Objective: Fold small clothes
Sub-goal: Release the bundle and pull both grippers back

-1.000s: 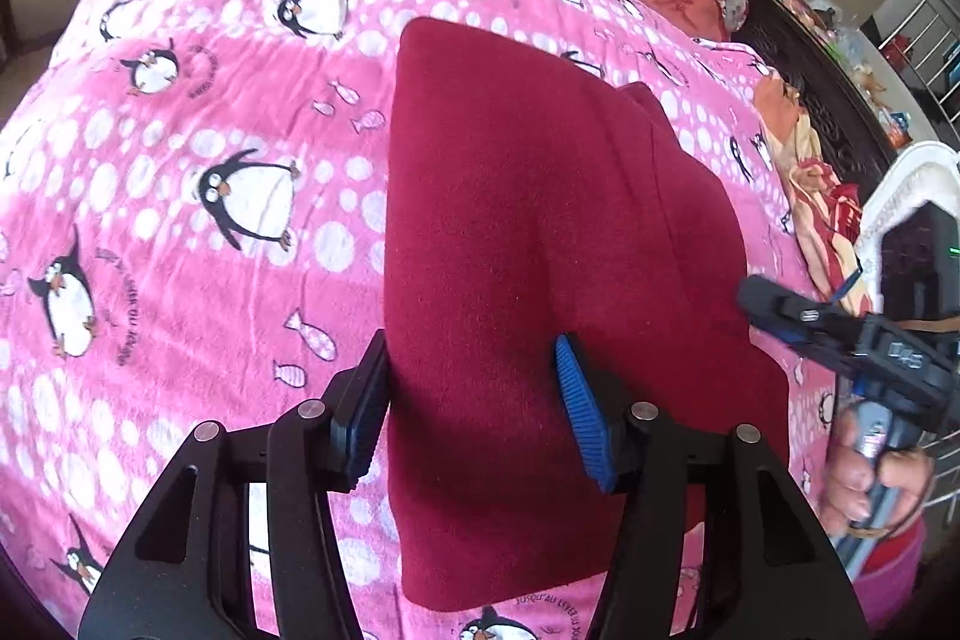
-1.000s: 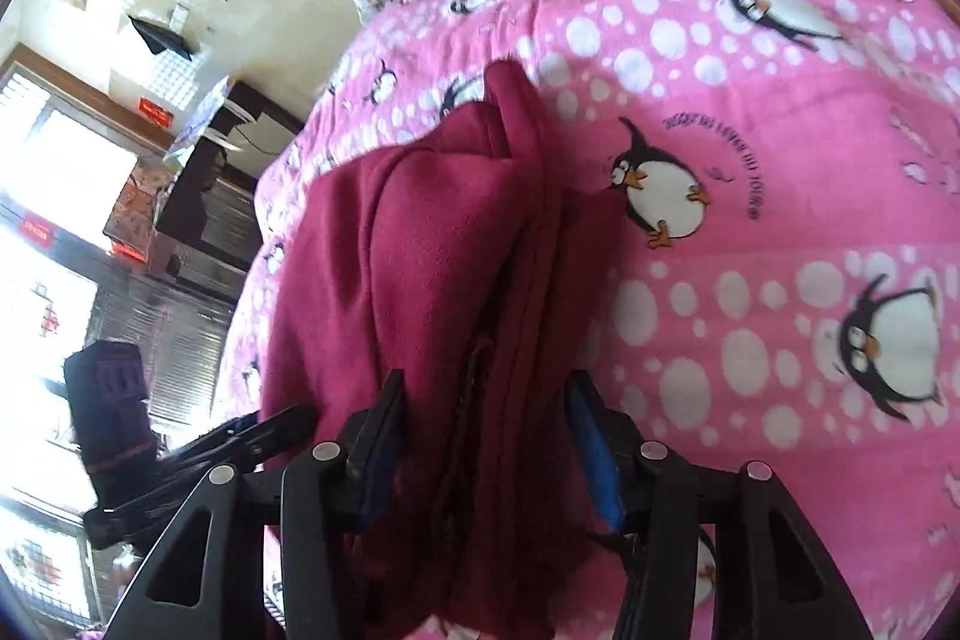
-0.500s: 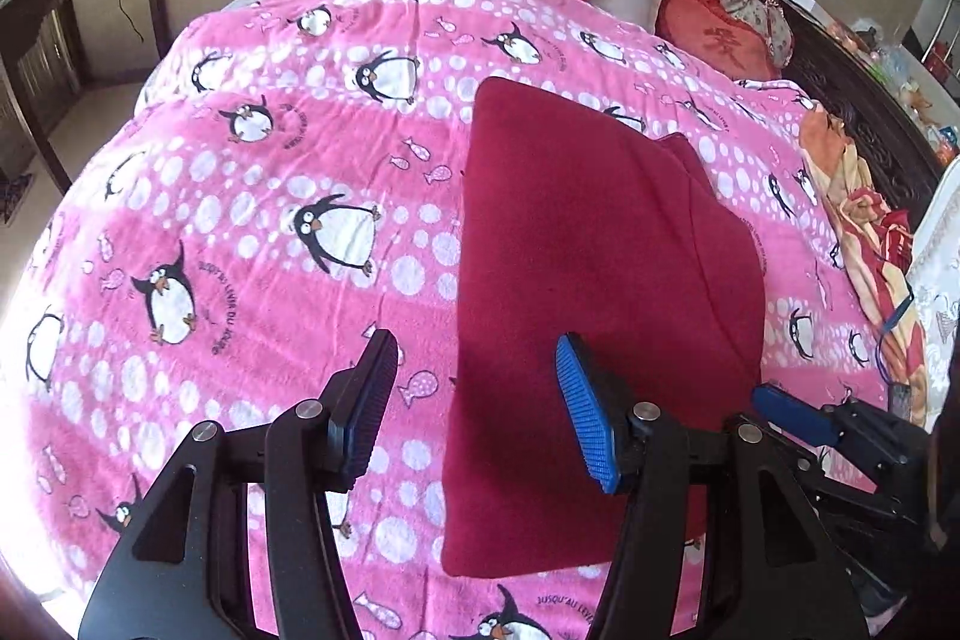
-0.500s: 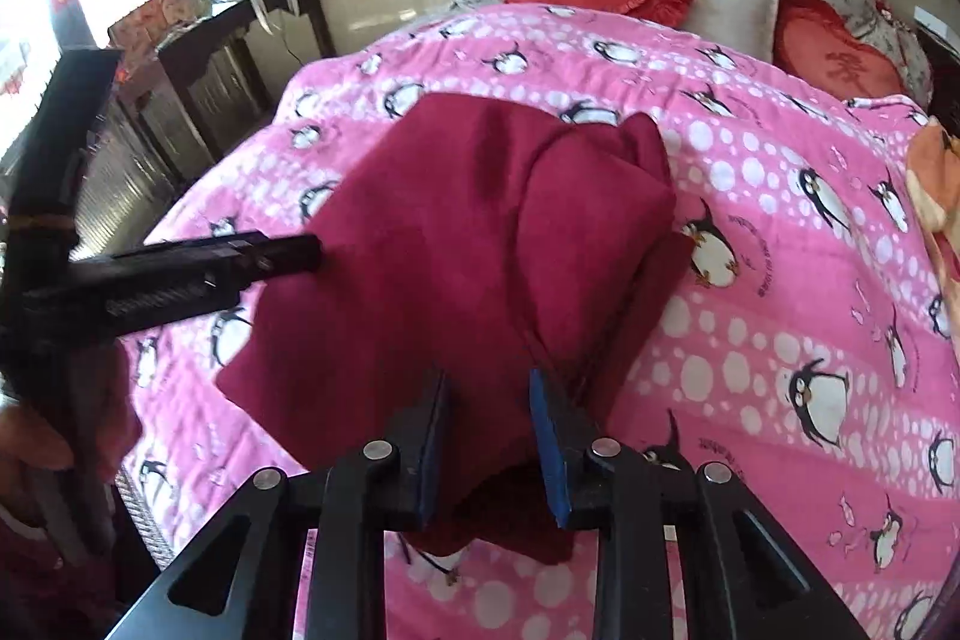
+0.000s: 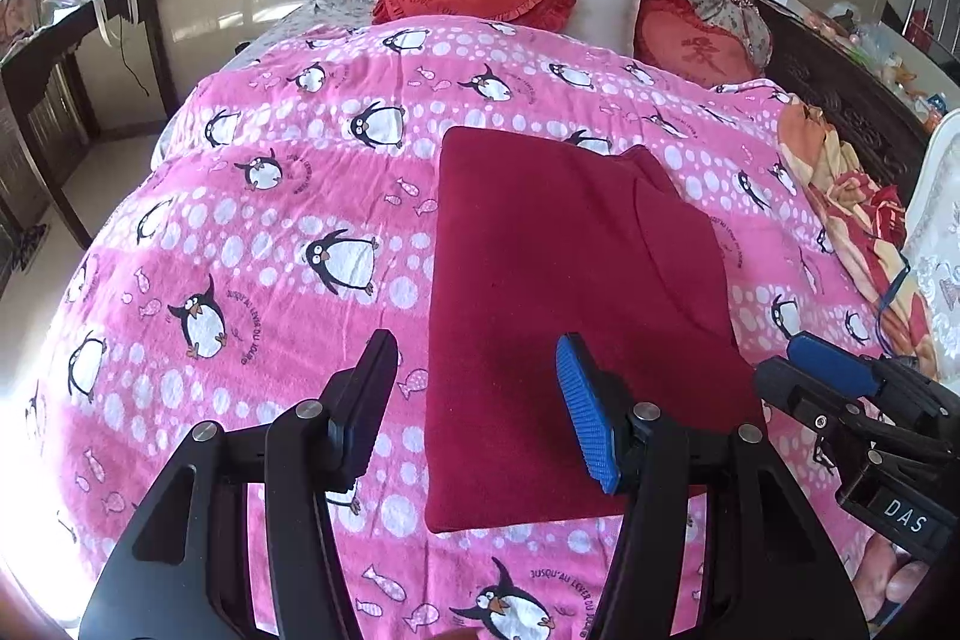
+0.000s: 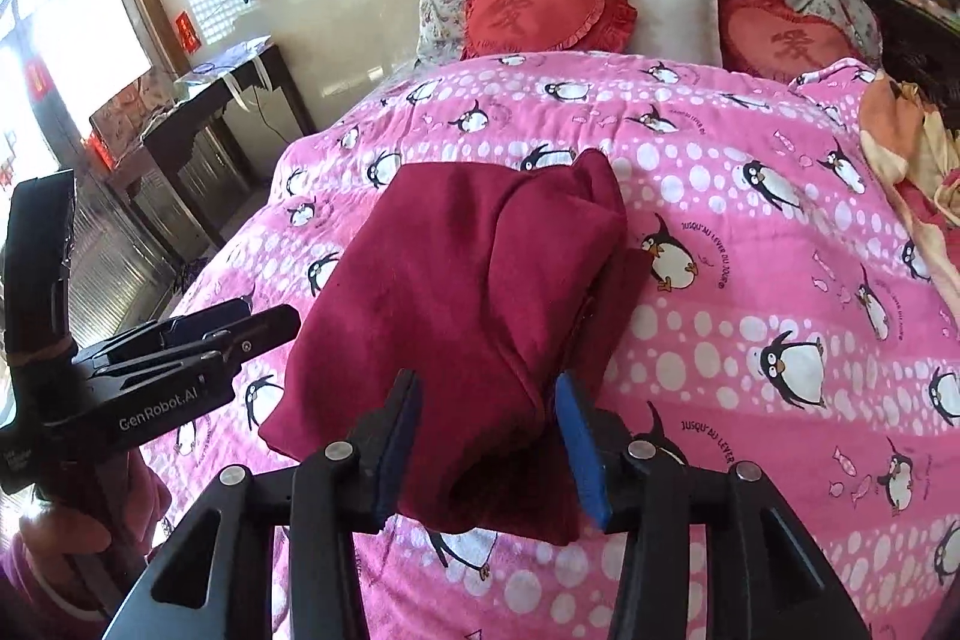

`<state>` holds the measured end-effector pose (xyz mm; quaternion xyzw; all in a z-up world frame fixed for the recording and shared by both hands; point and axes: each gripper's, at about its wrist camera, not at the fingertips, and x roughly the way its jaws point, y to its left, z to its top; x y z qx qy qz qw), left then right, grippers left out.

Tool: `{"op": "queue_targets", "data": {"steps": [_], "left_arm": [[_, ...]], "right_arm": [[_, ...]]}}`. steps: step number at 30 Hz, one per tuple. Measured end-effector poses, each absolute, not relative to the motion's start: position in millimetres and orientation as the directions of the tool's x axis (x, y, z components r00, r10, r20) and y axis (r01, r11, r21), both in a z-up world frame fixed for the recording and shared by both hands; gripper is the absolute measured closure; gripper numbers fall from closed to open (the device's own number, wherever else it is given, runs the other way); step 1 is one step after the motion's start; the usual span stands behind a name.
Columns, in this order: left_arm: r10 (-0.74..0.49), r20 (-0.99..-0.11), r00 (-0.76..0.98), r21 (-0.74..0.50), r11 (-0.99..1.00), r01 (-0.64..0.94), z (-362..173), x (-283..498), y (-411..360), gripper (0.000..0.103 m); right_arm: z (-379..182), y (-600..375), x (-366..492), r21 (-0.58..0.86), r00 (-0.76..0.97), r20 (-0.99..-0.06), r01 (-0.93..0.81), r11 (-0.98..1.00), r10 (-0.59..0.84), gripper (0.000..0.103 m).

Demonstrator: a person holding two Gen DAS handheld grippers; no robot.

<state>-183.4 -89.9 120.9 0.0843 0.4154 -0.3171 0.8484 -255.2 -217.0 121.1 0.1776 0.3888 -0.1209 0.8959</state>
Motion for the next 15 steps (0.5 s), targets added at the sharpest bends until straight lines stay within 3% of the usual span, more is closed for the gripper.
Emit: {"op": "queue_targets", "data": {"steps": [15], "left_arm": [[-0.473, -0.733, 0.489, -0.098, 0.784, 0.612, 136, -199, -82, 0.048]], "right_arm": [[133, -208, -261, 0.199, 0.663, -0.736, 0.405, 0.892, -0.136, 0.052]]}}
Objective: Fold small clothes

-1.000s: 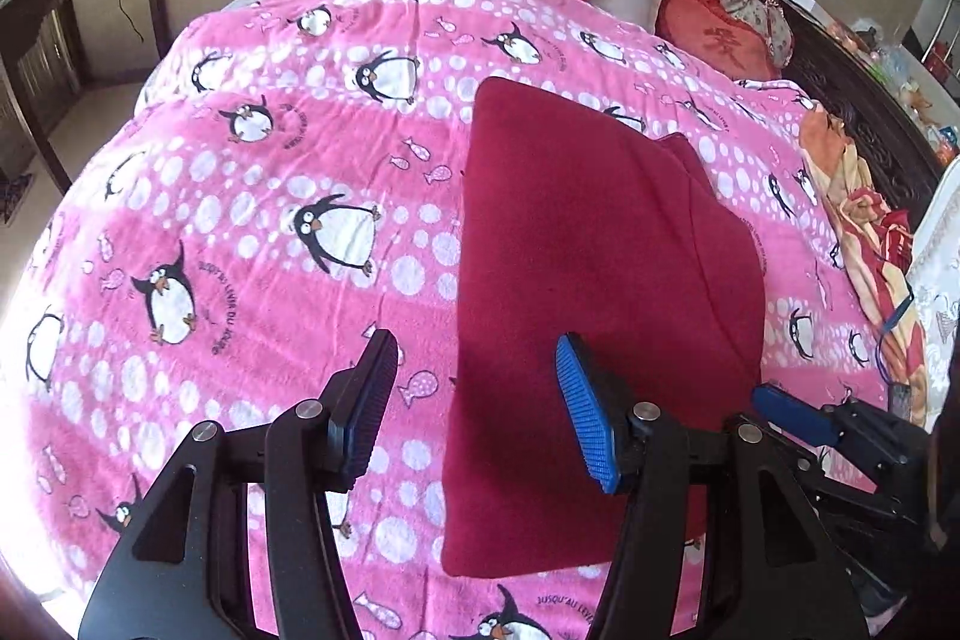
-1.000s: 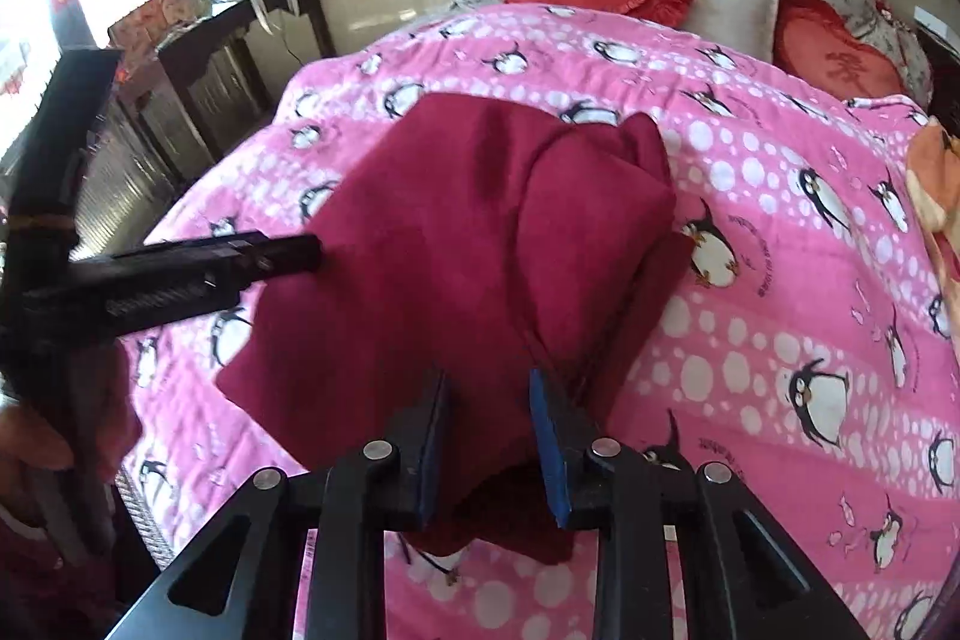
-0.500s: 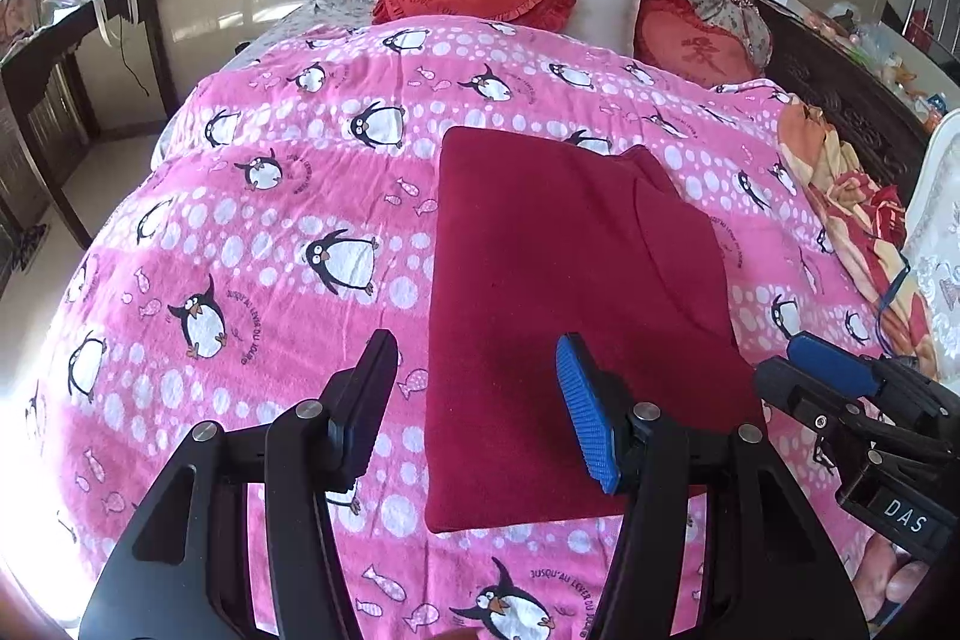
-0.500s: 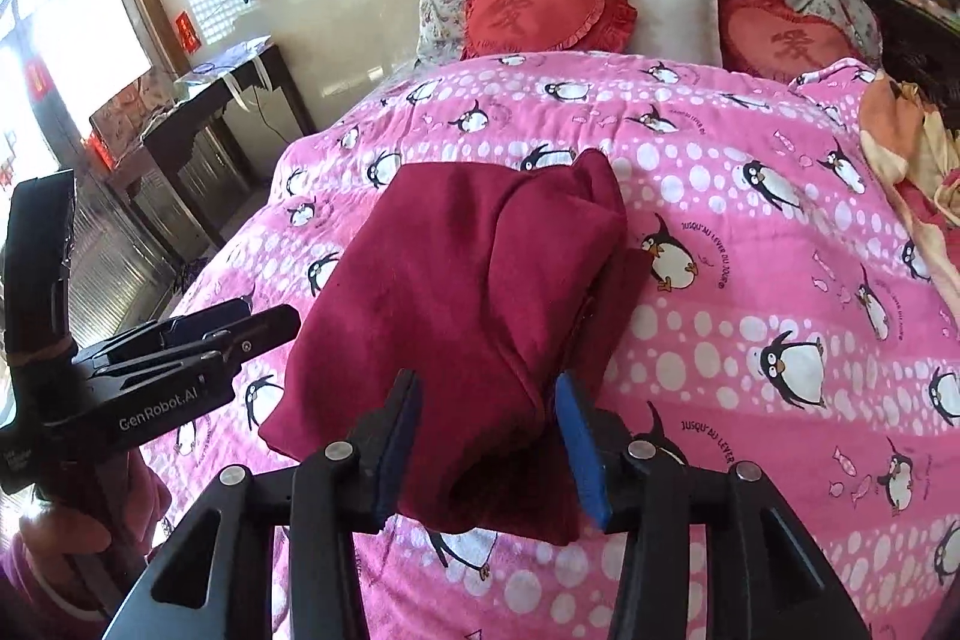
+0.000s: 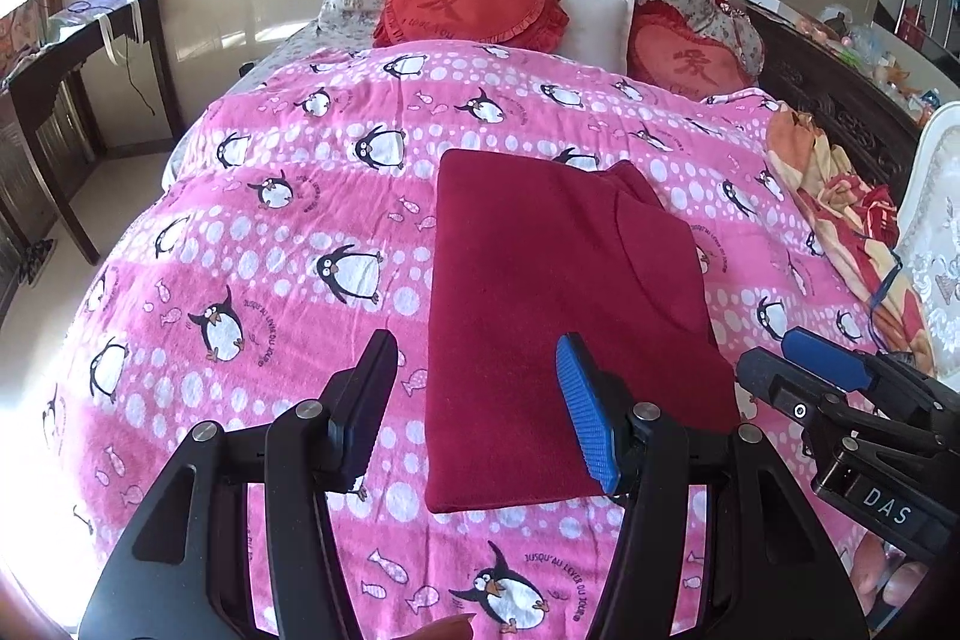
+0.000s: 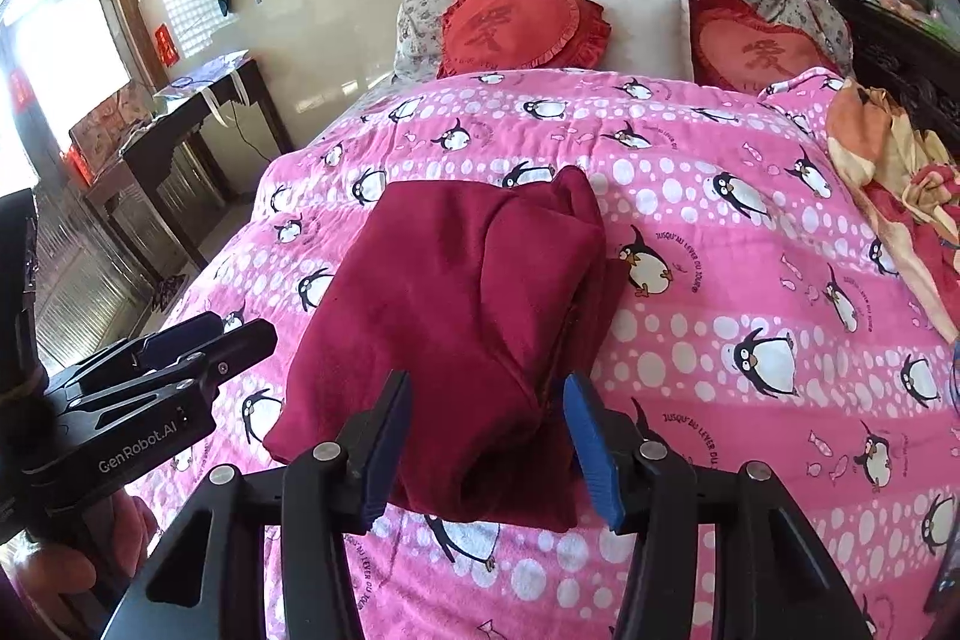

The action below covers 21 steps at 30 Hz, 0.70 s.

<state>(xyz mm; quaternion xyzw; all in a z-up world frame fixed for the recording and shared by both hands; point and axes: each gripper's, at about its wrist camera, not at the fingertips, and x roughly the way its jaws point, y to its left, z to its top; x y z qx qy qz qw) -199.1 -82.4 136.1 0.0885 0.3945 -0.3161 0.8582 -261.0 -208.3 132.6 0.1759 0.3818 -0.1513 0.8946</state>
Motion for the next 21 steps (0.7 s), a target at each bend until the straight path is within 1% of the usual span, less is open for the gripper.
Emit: {"op": "queue_targets", "data": {"steps": [6, 17, 21], "left_arm": [[-0.464, -0.736, 0.493, -0.084, 0.785, 0.614, 134.9, -200.4, -83.5, 0.048], [-0.448, -0.739, 0.503, -0.051, 0.781, 0.622, 130.1, -200.4, -87.6, 0.048], [-0.424, -0.739, 0.524, -0.015, 0.788, 0.616, 128.9, -199.7, -88.5, 0.048]], "right_arm": [[132.8, -205.8, -261.4, 0.198, 0.662, -0.736, 0.411, 0.89, -0.142, 0.043], [127.3, -211.3, -259.8, 0.214, 0.649, -0.749, 0.425, 0.88, -0.131, 0.043], [123.9, -212.7, -259.4, 0.224, 0.643, -0.756, 0.433, 0.873, -0.125, 0.043]]}}
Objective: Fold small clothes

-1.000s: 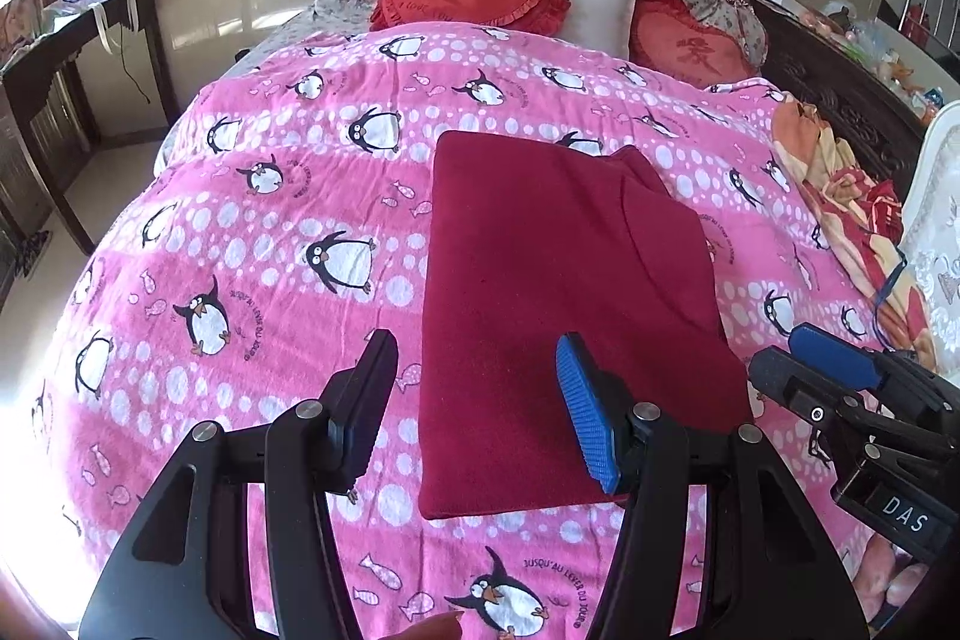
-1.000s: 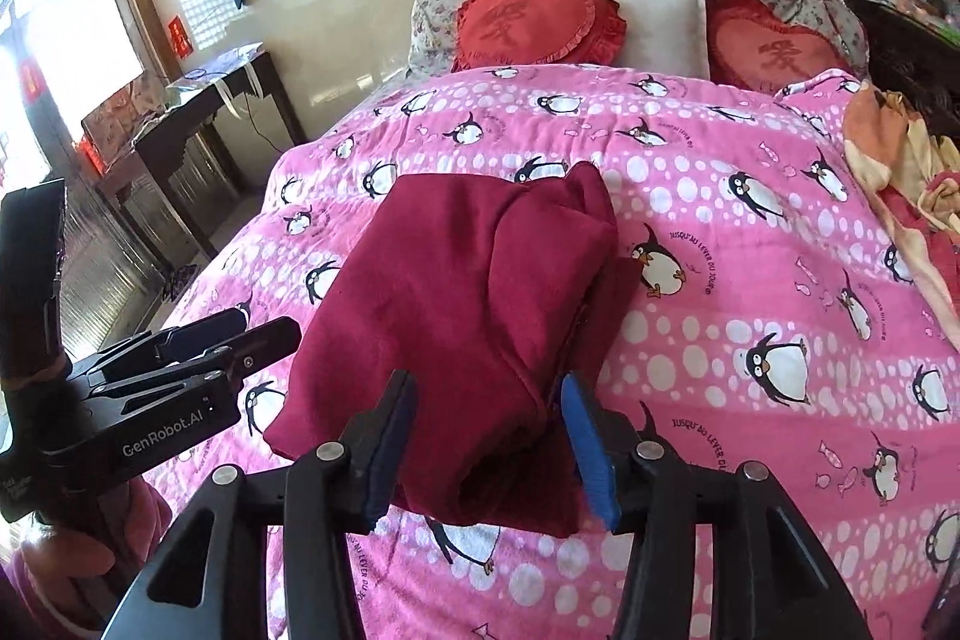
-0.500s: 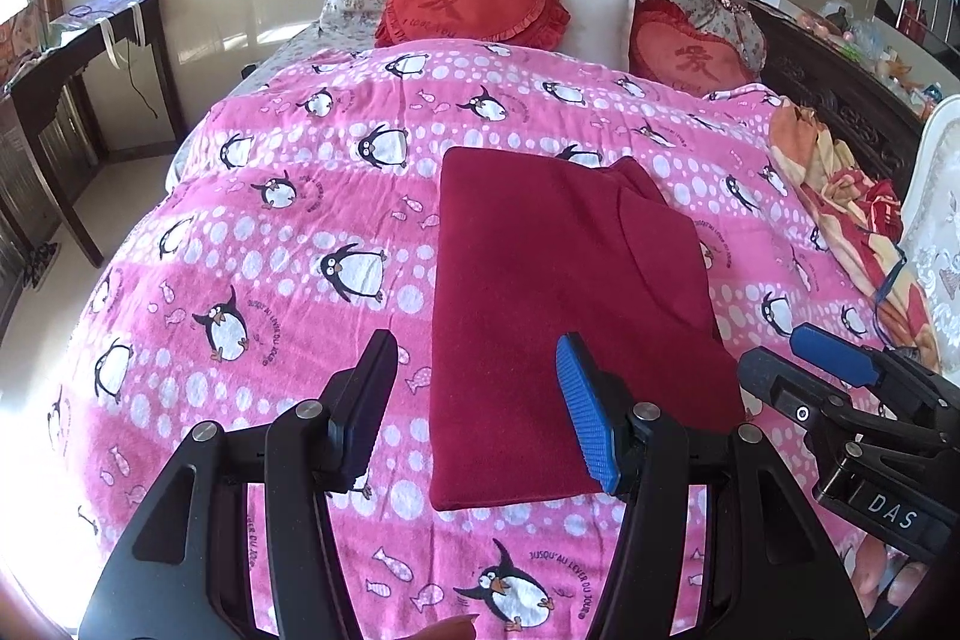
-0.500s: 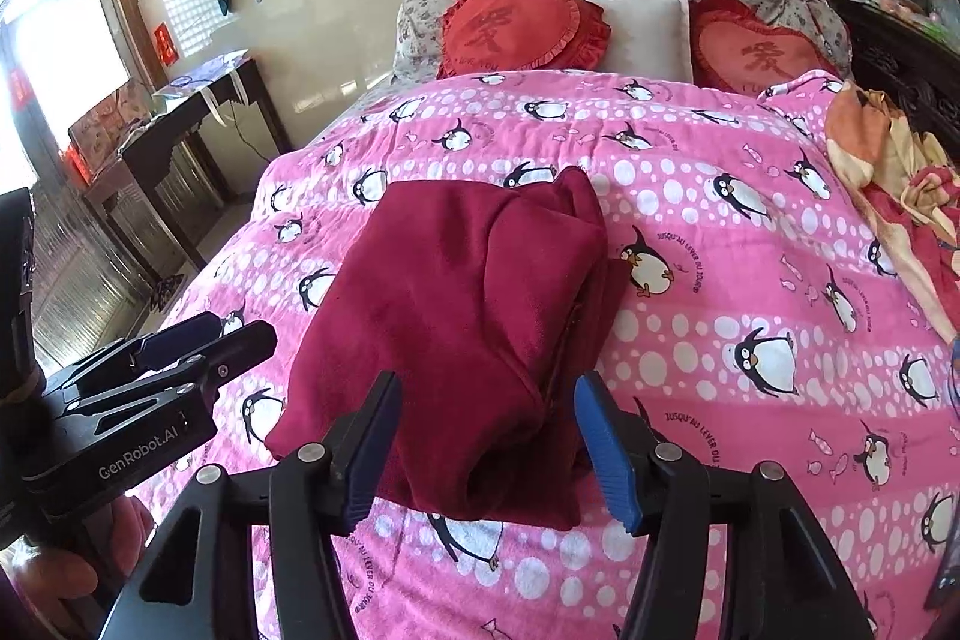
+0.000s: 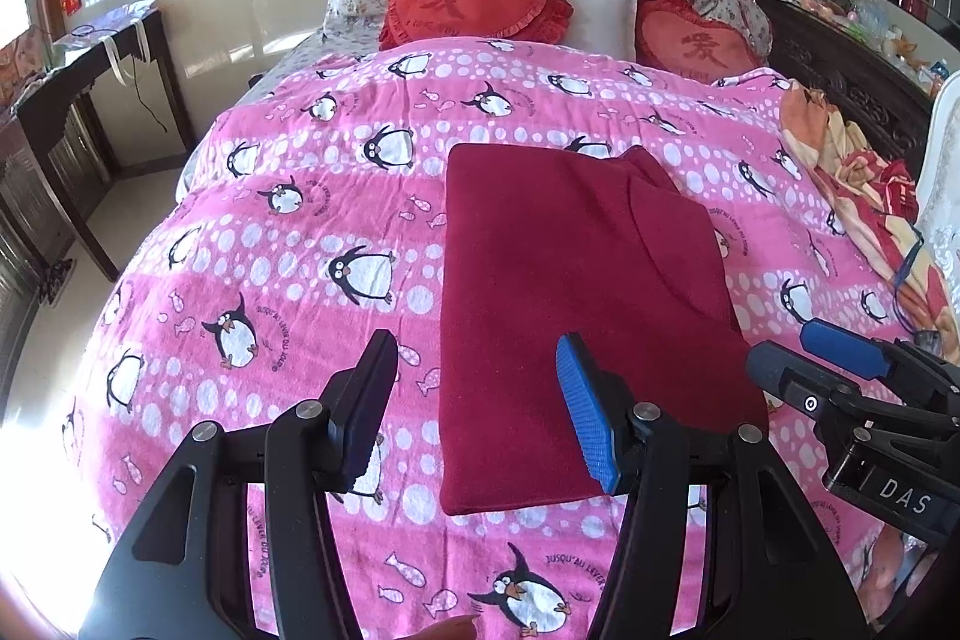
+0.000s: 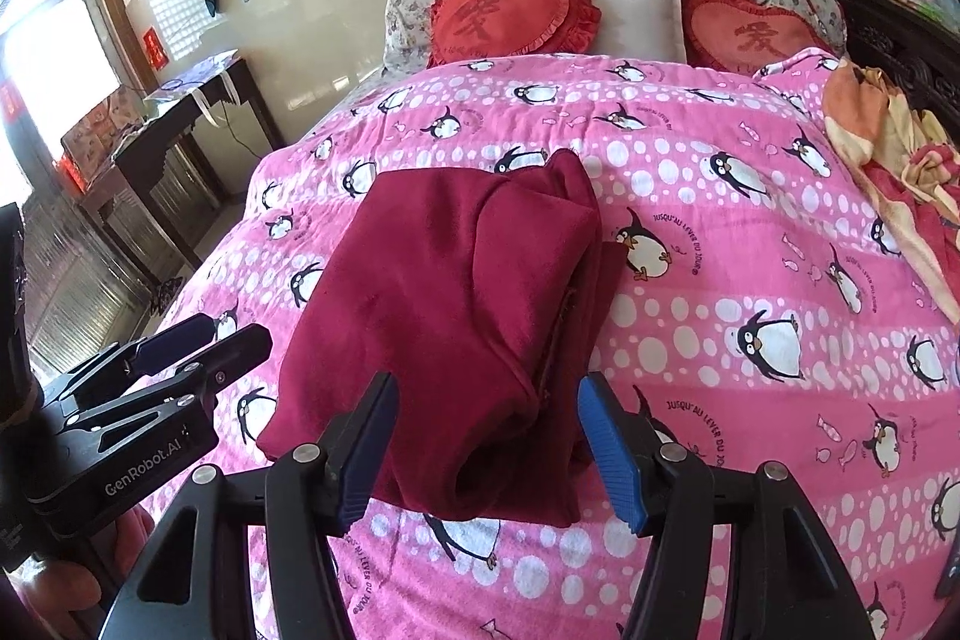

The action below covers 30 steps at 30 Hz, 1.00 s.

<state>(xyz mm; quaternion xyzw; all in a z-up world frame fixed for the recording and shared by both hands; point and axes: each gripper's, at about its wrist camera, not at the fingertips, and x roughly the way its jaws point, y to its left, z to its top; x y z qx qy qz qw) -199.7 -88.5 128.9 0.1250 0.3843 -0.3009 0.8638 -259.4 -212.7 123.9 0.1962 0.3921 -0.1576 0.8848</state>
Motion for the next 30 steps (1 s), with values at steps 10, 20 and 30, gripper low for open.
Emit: {"op": "queue_targets", "data": {"steps": [10, 20, 30], "left_arm": [[-0.408, -0.753, 0.516, 0.002, 0.783, 0.622, 124, -198, -91, 0.048], [-0.4, -0.764, 0.507, 0.006, 0.781, 0.625, 120, -196, -94, 0.048], [-0.401, -0.773, 0.491, -0.01, 0.782, 0.623, 116, -193, -96, 0.048]], "right_arm": [[119, -211, -255, 0.224, 0.632, -0.767, 0.429, 0.875, -0.114, 0.043], [115, -211, -252, 0.227, 0.624, -0.774, 0.432, 0.873, -0.108, 0.043], [110, -213, -250, 0.234, 0.615, -0.782, 0.433, 0.87, -0.096, 0.043]]}}
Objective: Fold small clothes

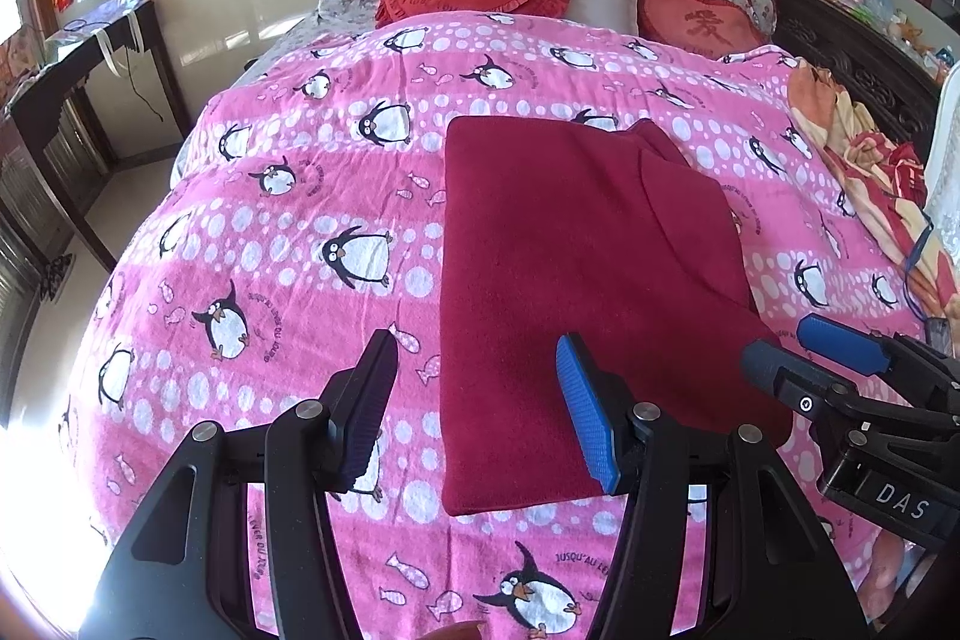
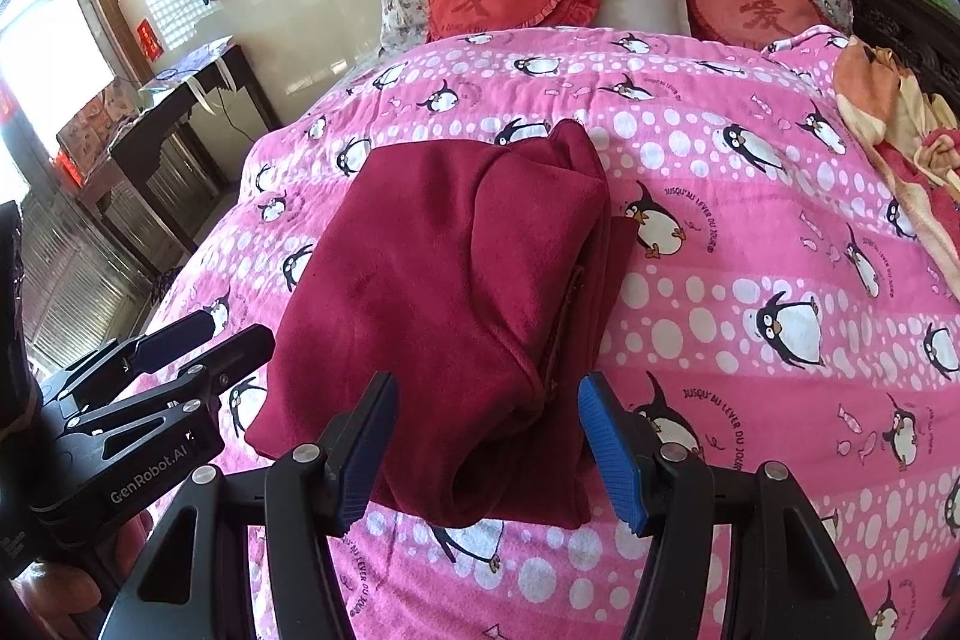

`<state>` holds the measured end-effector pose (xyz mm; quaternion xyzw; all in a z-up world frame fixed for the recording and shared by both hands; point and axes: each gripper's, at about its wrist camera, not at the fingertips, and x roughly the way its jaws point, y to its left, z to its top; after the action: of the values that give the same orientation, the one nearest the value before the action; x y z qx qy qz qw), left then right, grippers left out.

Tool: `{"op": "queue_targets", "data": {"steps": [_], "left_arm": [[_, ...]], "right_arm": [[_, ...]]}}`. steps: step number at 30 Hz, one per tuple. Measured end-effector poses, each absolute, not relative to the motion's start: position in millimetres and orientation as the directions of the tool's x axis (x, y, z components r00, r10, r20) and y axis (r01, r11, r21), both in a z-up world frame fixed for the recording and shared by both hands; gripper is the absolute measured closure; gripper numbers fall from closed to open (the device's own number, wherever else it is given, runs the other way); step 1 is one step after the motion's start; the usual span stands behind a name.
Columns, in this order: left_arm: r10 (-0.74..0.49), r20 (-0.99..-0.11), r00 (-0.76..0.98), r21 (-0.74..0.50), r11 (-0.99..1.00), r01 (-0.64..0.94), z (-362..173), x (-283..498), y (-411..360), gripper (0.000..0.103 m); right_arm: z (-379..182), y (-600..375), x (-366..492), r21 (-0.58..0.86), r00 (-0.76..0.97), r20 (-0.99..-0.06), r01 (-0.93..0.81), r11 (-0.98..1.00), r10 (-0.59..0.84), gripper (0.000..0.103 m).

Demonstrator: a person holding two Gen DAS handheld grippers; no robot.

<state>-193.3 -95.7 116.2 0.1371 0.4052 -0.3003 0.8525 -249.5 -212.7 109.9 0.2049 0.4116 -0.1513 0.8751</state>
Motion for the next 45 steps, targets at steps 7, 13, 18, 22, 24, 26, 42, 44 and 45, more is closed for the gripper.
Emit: {"op": "queue_targets", "data": {"steps": [7, 13, 18, 22, 24, 26, 42, 44, 45], "left_arm": [[-0.398, -0.778, 0.485, -0.018, 0.787, 0.616, 113, -192, -95, 0.048], [-0.399, -0.78, 0.483, -0.021, 0.788, 0.616, 113, -191, -95, 0.048], [-0.399, -0.781, 0.48, -0.027, 0.79, 0.613, 111, -190, -95, 0.048], [-0.398, -0.784, 0.476, -0.027, 0.788, 0.615, 110, -190, -95, 0.048], [-0.397, -0.785, 0.476, -0.026, 0.788, 0.615, 110, -190, -96, 0.048], [-0.398, -0.785, 0.475, -0.028, 0.788, 0.615, 110, -190, -96, 0.048], [-0.399, -0.784, 0.477, -0.042, 0.8, 0.599, 107, -187, -95, 0.048], [-0.398, -0.783, 0.479, -0.05, 0.807, 0.589, 106, -184, -92, 0.048], [-0.397, -0.784, 0.476, -0.056, 0.81, 0.583, 106, -181, -91, 0.048]], "right_arm": [[107, -211, -247, 0.235, 0.609, -0.788, 0.431, 0.871, -0.089, 0.043], [105, -210, -245, 0.236, 0.606, -0.791, 0.431, 0.871, -0.086, 0.043], [104, -210, -243, 0.237, 0.603, -0.794, 0.43, 0.871, -0.082, 0.043], [104, -210, -243, 0.236, 0.601, -0.795, 0.431, 0.871, -0.082, 0.043], [103, -210, -242, 0.237, 0.6, -0.796, 0.429, 0.872, -0.079, 0.043], [103, -210, -242, 0.236, 0.598, -0.798, 0.429, 0.872, -0.079, 0.043], [101, -211, -240, 0.237, 0.59, -0.804, 0.427, 0.873, -0.071, 0.043], [100, -211, -240, 0.238, 0.59, -0.804, 0.427, 0.872, -0.07, 0.043], [100, -211, -240, 0.238, 0.59, -0.804, 0.428, 0.872, -0.07, 0.043]]}}
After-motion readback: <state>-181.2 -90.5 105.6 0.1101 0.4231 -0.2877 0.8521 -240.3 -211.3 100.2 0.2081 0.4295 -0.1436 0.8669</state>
